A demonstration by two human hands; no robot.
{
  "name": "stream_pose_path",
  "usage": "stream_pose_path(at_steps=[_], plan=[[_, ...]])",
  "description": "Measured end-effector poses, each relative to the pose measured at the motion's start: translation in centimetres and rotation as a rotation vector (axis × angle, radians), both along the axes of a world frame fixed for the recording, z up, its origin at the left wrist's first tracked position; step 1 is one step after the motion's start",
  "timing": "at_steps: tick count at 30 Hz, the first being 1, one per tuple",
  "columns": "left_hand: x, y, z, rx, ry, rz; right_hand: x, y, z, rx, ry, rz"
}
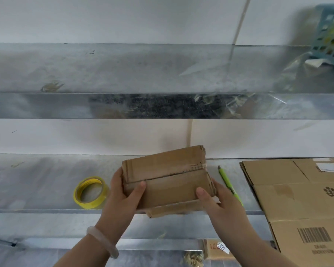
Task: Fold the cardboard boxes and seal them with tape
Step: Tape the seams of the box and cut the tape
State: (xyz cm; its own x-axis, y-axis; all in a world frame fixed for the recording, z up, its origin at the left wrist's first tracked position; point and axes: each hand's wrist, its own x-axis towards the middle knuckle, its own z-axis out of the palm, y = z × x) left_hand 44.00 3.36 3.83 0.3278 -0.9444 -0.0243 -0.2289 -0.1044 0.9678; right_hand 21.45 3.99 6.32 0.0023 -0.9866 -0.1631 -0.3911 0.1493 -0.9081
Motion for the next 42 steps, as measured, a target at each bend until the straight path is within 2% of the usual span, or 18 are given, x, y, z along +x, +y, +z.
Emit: stream_pose_path(at_steps=[3, 6, 9, 11, 13, 15, 18, 21, 23, 25, 27, 29, 31, 34, 36, 39, 42], plan=[[1.0, 2.5, 0.0, -0.092, 0.109, 0.026, 0.6, 1.0, 2.6, -0.179, 0.018, 0.081], [2.2, 3.4, -1.0, -0.118, 0.166, -0.045, 1.5, 0.8, 3.8, -0.450, 0.263, 0.249], [3.7, 2.3, -3.0, -0.029, -0.025, -0.082, 2.6, -0.8, 2.6, -0.652, 0.573, 0.395], [4.5, 1.1, -4.3, 0.050, -0.167, -0.177, 3.4, -2.1, 1.4, -0.650, 0.724, 0.467], [4.8, 0.1, -4.8, 0.097, -0.312, -0.363, 4.1, -3.0, 0.2, -0.648, 0.816, 0.513], [5.6, -0.6, -5.4, 0.075, -0.418, -0.425, 4.6, -3.7, -0.3, -0.622, 0.814, 0.506], [8.1, -0.6, -6.2, -0.022, -0.580, -0.188, 4.5, -3.7, -0.4, -0.606, 0.818, 0.494], [11.9, 0.0, -7.8, -0.004, -0.874, 0.023, 4.3, -3.2, 0.0, -0.590, 0.847, 0.488], [14.2, 0.4, -9.2, 0.110, -1.019, -0.008, 4.4, -2.8, 0.3, -0.571, 0.881, 0.491], [15.6, 0.8, -10.1, 0.207, -1.080, -0.064, 4.5, -2.7, 0.3, -0.555, 0.898, 0.489], [16.1, 1.1, -10.2, 0.192, -1.163, -0.084, 4.6, -2.6, 0.3, -0.543, 0.904, 0.487], [15.7, 1.0, -9.4, 0.102, -1.152, -0.061, 4.8, -2.4, 0.5, -0.563, 0.895, 0.481], [14.9, 1.1, -7.9, -0.088, -1.085, -0.044, 5.4, -2.0, 1.3, -0.606, 0.846, 0.466], [13.1, 1.4, -4.0, -0.349, -0.954, -0.087, 7.5, -1.6, 3.0, -0.688, 0.718, 0.453], [12.1, 1.4, -0.8, -0.475, -0.909, -0.137, 9.5, -1.5, 4.3, -0.671, 0.618, 0.496], [10.6, 1.4, 2.9, -0.582, -0.878, -0.175, 11.8, -2.0, 4.8, -0.586, 0.520, 0.517], [9.8, 1.3, 4.7, -0.592, -0.833, -0.198, 12.7, -2.6, 5.0, -0.638, 0.446, 0.360]])
